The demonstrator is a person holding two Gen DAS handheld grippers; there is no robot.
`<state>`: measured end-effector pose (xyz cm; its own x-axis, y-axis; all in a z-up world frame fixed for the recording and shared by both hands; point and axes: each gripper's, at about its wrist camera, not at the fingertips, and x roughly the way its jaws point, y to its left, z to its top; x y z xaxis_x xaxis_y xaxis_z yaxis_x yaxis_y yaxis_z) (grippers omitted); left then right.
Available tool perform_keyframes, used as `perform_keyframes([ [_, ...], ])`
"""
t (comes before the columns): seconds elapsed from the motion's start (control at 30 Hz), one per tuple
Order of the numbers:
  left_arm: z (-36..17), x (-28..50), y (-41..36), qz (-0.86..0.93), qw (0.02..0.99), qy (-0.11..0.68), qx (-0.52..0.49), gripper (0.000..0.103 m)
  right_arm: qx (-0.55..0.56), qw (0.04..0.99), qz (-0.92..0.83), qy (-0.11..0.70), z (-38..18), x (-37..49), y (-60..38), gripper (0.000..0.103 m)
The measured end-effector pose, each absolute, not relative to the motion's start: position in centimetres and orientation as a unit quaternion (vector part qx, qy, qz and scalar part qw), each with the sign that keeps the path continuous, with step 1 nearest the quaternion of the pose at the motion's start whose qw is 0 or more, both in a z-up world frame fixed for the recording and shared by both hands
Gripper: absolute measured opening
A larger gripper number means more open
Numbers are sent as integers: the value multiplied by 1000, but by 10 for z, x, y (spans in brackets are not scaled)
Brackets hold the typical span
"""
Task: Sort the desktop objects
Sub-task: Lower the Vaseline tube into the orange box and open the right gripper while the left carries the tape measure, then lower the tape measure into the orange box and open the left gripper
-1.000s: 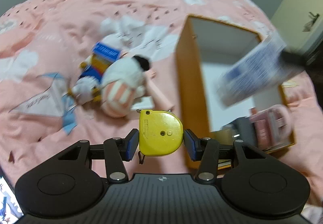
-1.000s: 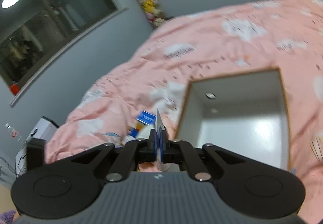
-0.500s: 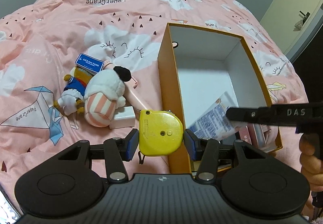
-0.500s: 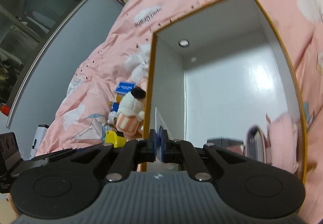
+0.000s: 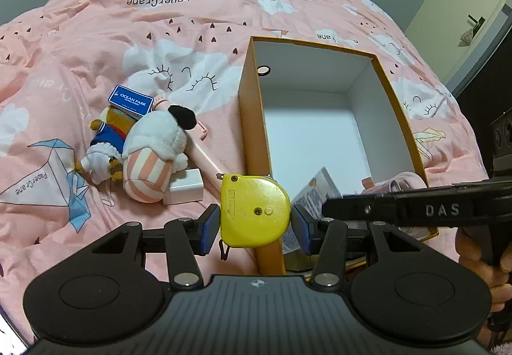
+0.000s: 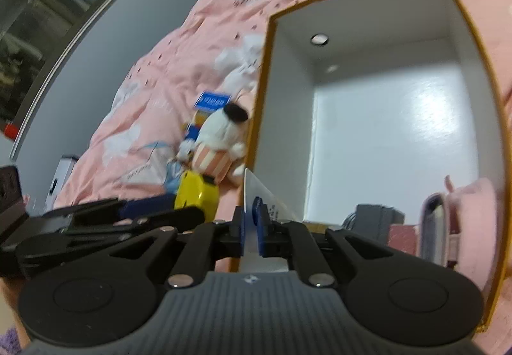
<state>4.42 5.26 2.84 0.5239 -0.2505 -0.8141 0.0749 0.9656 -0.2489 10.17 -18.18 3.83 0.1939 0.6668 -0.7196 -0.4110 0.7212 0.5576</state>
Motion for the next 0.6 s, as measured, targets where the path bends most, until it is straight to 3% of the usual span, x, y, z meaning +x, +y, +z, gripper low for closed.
perform_keyframes([
  [0.27,32,46,57,-96,870,473,-99,56,62,725,396,560,36,101,-155,12],
  [0.43,36,46,58,-96,873,469,-95,56,44,705,374,600,-3,110,-142,12],
  [0.6,46,48,53,-114,877,460,-77,56,49,704,379,599,1,109,-149,19],
])
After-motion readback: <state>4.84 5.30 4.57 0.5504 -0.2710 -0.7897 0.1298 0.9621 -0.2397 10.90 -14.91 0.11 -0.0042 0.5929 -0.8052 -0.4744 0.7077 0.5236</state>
